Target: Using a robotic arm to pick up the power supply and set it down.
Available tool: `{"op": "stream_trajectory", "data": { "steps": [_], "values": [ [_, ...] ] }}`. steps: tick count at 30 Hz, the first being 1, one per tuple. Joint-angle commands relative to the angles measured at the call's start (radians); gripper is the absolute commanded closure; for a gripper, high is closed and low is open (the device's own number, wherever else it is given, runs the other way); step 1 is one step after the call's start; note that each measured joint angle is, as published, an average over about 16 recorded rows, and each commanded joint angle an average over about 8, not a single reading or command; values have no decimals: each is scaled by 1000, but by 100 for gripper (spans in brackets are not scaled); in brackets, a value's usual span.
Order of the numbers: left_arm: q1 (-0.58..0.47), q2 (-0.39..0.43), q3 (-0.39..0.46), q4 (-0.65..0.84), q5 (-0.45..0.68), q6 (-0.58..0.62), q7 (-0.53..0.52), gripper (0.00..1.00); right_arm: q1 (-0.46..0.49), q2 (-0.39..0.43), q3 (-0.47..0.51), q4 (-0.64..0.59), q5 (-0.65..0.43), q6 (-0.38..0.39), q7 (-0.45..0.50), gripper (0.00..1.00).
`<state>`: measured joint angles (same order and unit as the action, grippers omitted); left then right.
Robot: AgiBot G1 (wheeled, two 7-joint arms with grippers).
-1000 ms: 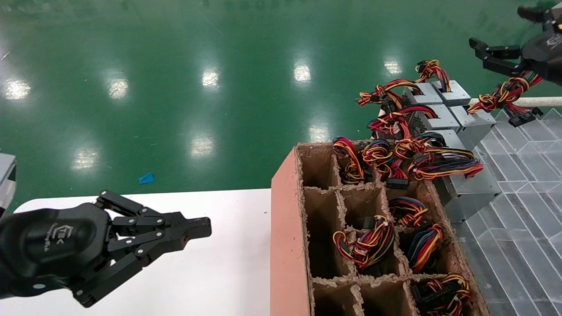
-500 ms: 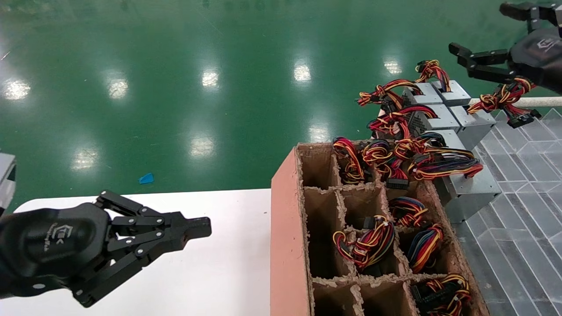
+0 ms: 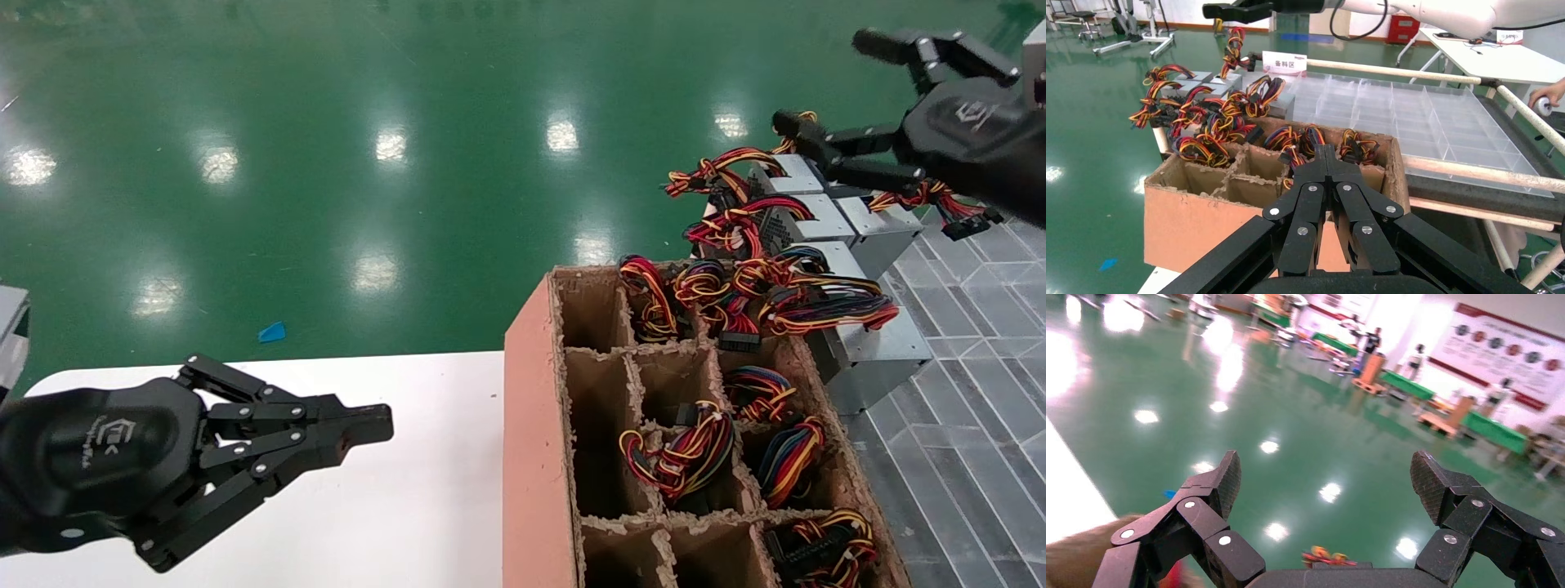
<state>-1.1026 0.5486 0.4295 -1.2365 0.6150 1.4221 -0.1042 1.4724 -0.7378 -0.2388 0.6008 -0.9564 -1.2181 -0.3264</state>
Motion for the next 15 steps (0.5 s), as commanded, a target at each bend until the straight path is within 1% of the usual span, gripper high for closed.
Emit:
{"op": "stream_trajectory", "data": {
  "steps": [1,15],
  "values": [
    [0,0,0,0,0,0,0,0,-24,8,-2,41,14,-17,31,0],
    [0,0,0,0,0,0,0,0,-189,60,-19,325,107,-132,244,0]
  ]
}}
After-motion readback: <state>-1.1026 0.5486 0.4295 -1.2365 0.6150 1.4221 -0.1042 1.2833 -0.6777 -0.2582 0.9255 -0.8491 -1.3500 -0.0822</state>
